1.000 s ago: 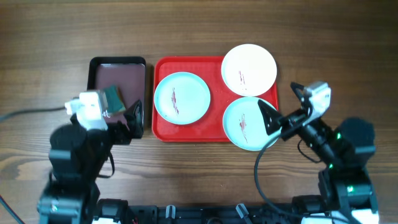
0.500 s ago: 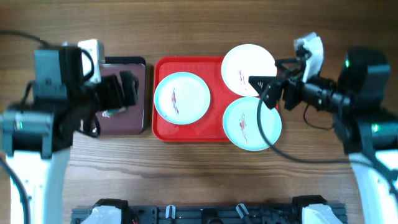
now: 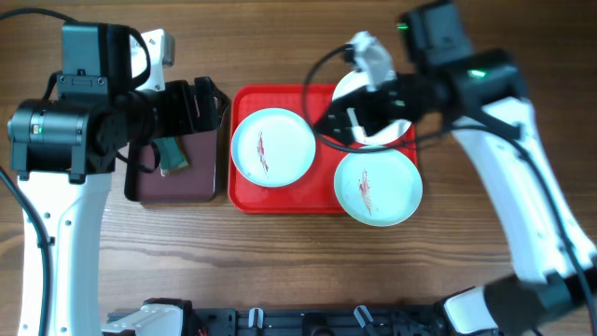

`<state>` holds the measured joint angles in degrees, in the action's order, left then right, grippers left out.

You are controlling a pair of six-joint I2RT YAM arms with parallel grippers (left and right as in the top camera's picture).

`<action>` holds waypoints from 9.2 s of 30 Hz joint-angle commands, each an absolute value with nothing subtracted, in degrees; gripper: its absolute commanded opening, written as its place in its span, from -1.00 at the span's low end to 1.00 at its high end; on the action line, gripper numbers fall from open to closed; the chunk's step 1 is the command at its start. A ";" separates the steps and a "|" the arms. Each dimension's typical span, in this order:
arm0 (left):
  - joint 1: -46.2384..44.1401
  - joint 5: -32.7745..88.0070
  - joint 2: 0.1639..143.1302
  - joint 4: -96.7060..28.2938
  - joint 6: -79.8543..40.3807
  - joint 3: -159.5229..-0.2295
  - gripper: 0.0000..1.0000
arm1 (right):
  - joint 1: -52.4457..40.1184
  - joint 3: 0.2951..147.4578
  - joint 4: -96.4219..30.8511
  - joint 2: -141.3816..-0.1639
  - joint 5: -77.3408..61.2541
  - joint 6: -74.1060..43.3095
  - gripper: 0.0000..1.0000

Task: Clean dirty plates on tray and stack at the side
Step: 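Move left gripper to the sponge and right gripper to the left plate's rim, then grasp the green sponge with the left gripper and lift it, then carry the sponge with the left gripper over the held plate, then scrub the plate with the sponge while the right gripper holds its rim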

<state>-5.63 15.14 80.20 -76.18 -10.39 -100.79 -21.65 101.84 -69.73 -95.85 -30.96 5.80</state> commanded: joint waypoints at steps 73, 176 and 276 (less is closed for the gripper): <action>7.66 -3.03 104.33 -45.32 -31.03 -68.86 0.75 | -28.49 101.49 -54.65 -132.94 -13.98 -19.55 -0.91; -10.70 11.31 100.99 -35.31 -16.10 -65.89 -0.92 | -26.15 101.49 -52.93 -132.92 -25.54 -16.53 -0.91; -23.03 27.24 110.80 -32.73 -16.71 -67.20 -0.92 | -23.14 93.62 -46.81 -132.99 -26.81 -16.88 -0.91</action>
<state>-21.80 19.99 109.73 -33.52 -24.16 -67.68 -23.11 95.79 -46.17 -130.89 -28.95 -17.47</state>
